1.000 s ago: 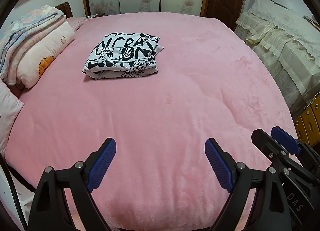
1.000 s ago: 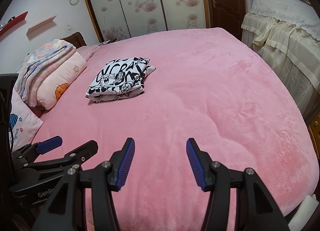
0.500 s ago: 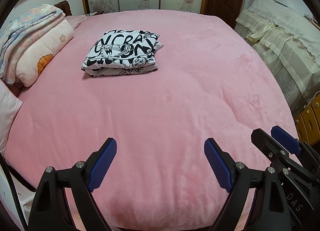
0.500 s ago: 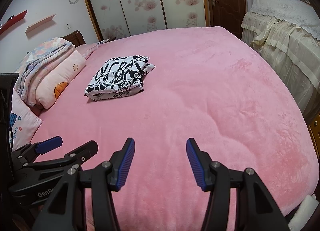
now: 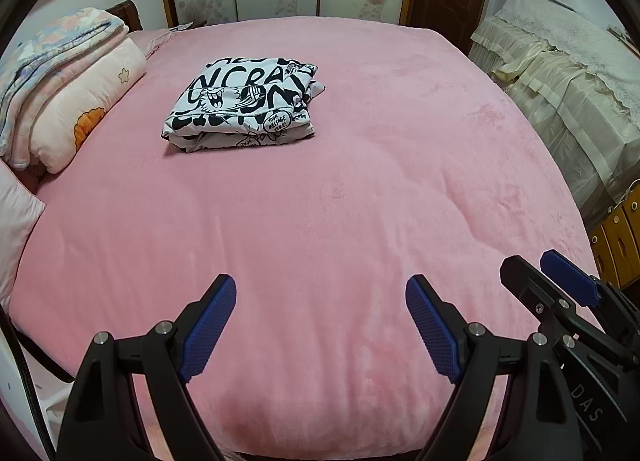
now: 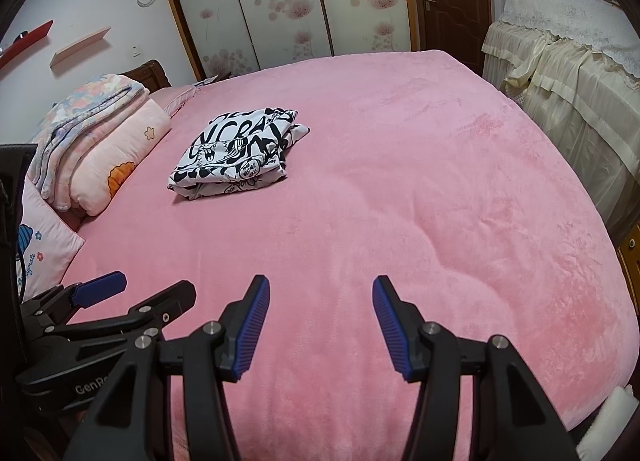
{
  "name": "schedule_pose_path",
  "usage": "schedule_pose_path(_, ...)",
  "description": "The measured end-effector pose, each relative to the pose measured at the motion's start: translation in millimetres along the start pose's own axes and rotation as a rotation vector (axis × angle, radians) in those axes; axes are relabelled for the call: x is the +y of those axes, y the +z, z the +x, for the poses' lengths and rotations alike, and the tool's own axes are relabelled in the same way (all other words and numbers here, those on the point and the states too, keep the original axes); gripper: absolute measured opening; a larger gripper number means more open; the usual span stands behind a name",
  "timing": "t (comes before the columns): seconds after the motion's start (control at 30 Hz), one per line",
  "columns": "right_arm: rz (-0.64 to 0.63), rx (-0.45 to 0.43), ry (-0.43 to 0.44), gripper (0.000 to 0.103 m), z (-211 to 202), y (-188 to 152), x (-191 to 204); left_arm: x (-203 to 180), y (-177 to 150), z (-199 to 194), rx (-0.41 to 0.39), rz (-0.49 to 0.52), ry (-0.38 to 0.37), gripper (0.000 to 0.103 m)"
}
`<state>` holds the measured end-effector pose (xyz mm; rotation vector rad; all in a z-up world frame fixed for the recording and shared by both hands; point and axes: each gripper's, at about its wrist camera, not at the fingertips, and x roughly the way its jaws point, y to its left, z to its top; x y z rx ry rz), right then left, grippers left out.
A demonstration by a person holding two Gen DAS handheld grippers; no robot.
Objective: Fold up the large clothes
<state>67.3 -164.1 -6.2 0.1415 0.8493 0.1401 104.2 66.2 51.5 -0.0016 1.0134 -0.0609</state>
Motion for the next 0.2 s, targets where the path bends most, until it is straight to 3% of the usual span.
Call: schedule_pose_path(0.2, -0.002, 0.001, -0.001, 0.054, 0.3, -1.7, -0.1, -0.5, -0.4, 0.3, 0.001, 0.0, 0.003, 0.085)
